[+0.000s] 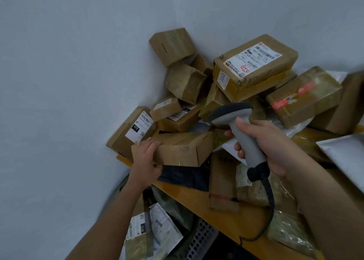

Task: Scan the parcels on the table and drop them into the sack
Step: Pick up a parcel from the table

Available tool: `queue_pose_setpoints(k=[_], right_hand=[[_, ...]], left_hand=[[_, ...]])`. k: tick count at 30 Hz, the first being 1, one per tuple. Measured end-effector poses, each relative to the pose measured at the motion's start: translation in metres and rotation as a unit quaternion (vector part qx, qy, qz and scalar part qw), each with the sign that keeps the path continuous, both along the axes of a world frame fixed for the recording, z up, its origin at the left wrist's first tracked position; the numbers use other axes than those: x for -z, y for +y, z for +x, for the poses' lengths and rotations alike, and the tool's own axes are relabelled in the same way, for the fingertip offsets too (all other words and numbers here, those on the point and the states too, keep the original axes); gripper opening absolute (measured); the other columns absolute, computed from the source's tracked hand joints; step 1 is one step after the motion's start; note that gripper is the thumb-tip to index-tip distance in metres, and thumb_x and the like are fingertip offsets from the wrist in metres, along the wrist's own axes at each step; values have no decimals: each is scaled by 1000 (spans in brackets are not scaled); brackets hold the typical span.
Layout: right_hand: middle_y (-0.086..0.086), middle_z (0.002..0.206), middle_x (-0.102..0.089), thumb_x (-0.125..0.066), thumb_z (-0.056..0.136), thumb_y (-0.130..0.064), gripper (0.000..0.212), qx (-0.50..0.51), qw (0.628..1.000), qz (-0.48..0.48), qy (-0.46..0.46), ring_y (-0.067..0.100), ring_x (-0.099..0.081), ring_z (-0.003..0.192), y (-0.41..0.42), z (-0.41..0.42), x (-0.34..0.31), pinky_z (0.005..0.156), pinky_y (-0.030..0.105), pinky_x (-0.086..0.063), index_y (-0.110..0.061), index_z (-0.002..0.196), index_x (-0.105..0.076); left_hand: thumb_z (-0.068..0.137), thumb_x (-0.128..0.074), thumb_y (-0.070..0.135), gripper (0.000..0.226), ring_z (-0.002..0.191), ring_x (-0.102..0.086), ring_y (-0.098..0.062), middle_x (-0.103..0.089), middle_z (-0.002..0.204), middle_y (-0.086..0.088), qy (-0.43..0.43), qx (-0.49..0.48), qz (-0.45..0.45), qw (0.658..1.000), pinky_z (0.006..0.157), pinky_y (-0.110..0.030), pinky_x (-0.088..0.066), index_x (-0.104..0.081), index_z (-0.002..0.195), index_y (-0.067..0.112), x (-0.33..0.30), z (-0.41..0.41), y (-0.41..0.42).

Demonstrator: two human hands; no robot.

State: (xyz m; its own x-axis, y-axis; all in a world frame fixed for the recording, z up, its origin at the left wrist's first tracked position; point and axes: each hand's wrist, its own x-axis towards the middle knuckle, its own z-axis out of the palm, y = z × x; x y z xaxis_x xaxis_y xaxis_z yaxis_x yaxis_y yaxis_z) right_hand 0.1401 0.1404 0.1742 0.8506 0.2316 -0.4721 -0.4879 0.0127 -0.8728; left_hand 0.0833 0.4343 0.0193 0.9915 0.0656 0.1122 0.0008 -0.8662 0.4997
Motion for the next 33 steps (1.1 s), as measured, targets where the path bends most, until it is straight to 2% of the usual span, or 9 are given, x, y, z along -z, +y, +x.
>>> queue_pose_setpoints(k=[3,8,14,17,20,26,29,31,33], right_hand=[[12,97,-63,-55,97,-29,31,14,1000,20,-8,12,-55,53,-1,-7,-8,48,24,-50,-6,117,-59],[11,92,-58,-55,99,-31,29,69,997,28,-35,15,-54,59,5,-15,-25,50,25,-50,-6,114,-57],[11,77,-53,-55,99,-31,30,55,998,17,-27,17,-55,57,14,-28,-40,52,28,-49,-7,118,-54],[12,68,-54,-56,98,-29,31,41,999,15,-27,17,-52,51,18,-34,-45,48,26,-47,-4,116,-54],[12,69,-53,-56,98,-28,27,36,998,27,-34,16,-52,51,19,-38,-51,46,25,-47,-4,111,-56],[10,75,-53,-62,95,-29,27,45,997,42,-52,14,-54,54,20,-36,-54,49,23,-49,-5,107,-58],[9,85,-57,-71,88,-25,38,102,992,53,-51,14,-54,60,30,-32,-42,50,24,-49,-5,117,-55],[9,91,-57,-77,83,-23,53,161,984,61,-45,13,-54,63,39,-30,-31,51,25,-49,-6,125,-49],[10,92,-56,-81,79,-24,65,201,977,64,-34,13,-54,64,48,-28,-22,52,26,-50,-8,129,-42]], left_hand=[[60,-66,16,68,120,-42,-18,-53,126,2,-34,-18,-77,996,104,-47,-36,-52,126,24,-13,-10,4],[69,-82,23,63,108,-56,-13,-61,119,3,-63,-141,-205,966,90,-32,-48,-56,125,17,-45,-10,4],[74,-82,19,55,106,-63,-18,-66,116,4,-39,-274,-398,875,90,-39,-55,-58,122,19,-79,-6,-2],[71,-83,24,58,103,-69,-24,-71,115,-1,-2,-275,-521,808,91,-47,-55,-61,124,16,-84,-7,-2],[85,-73,13,38,93,-73,-24,-75,104,-5,12,-260,-595,761,87,-47,-57,-62,121,10,-94,-11,-8],[89,-67,18,31,88,-73,-23,-76,90,-3,28,-249,-647,720,66,-34,-59,-61,118,9,-111,-16,-19],[89,-66,17,27,92,-70,-24,-71,98,-7,47,-252,-716,649,72,-39,-58,-59,114,11,-121,-16,-31],[86,-67,15,37,101,-67,-29,-67,109,-12,60,-235,-770,590,85,-47,-55,-53,120,10,-126,-15,-41],[78,-71,14,53,111,-63,-35,-63,122,-19,65,-212,-799,559,95,-54,-50,-48,126,9,-131,-13,-51]])
